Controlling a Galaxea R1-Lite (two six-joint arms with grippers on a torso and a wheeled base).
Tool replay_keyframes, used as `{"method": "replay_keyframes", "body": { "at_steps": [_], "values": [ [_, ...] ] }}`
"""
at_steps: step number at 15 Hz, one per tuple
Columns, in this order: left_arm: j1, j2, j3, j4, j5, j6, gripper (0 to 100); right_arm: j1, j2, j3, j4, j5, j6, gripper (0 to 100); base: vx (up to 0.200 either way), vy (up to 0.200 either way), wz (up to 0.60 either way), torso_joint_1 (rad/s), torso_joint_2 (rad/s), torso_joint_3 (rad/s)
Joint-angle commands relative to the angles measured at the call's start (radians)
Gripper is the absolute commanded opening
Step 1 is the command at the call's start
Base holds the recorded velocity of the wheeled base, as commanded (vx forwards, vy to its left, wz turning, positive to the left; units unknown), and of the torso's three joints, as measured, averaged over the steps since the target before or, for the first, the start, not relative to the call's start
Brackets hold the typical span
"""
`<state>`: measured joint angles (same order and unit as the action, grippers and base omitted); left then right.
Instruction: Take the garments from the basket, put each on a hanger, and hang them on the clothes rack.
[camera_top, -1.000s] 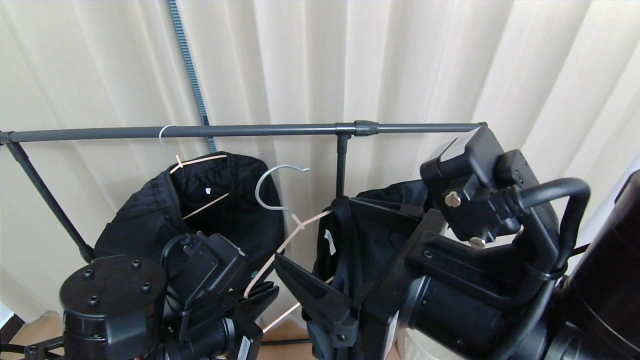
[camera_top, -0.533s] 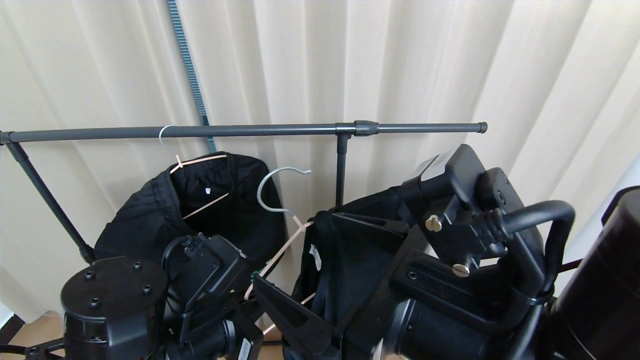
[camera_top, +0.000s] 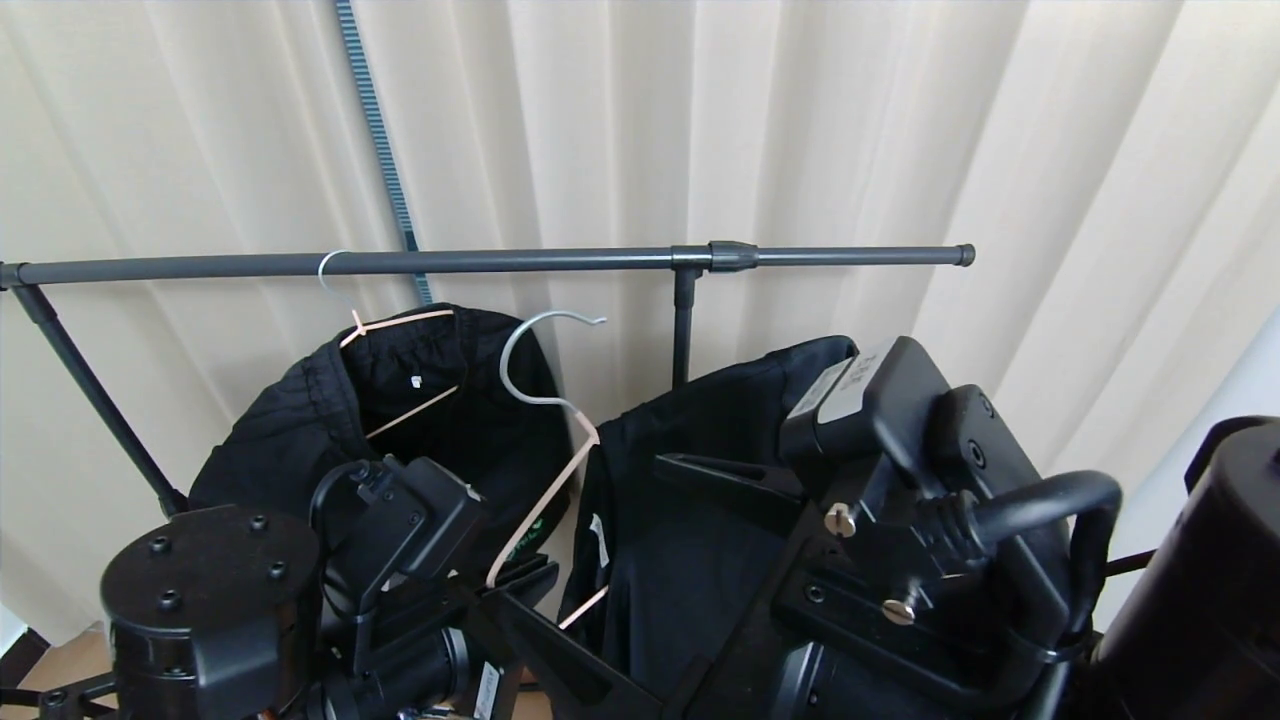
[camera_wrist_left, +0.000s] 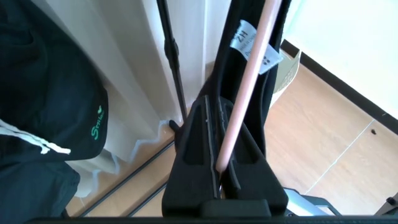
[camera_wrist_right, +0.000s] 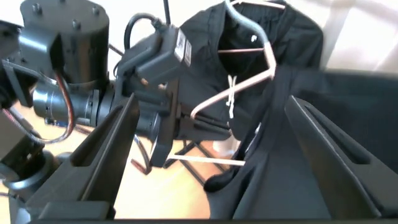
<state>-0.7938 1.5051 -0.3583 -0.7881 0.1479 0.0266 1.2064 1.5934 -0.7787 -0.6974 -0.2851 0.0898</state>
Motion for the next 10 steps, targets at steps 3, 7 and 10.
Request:
{"method": "replay_keyframes", "body": {
  "at_steps": [3, 7, 10],
  "values": [
    [0.051, -0.003, 0.021, 0.001, -0.040, 0.012, 0, -0.070, -0.056, 0.032, 0.007, 0.012, -0.097, 100, 0.000, 0.000, 0.00, 0.000, 0.00, 0.000],
    [0.104, -0.020, 0.052, 0.001, -0.119, 0.078, 0, -0.206, -0.147, 0.003, 0.142, 0.055, -0.257, 100, 0.000, 0.000, 0.00, 0.000, 0.00, 0.000],
    [0.110, -0.023, 0.082, 0.001, -0.168, 0.116, 0, -0.367, -0.188, -0.195, 0.559, 0.169, -0.387, 100, 0.000, 0.000, 0.00, 0.000, 0.00, 0.000]
  ]
}}
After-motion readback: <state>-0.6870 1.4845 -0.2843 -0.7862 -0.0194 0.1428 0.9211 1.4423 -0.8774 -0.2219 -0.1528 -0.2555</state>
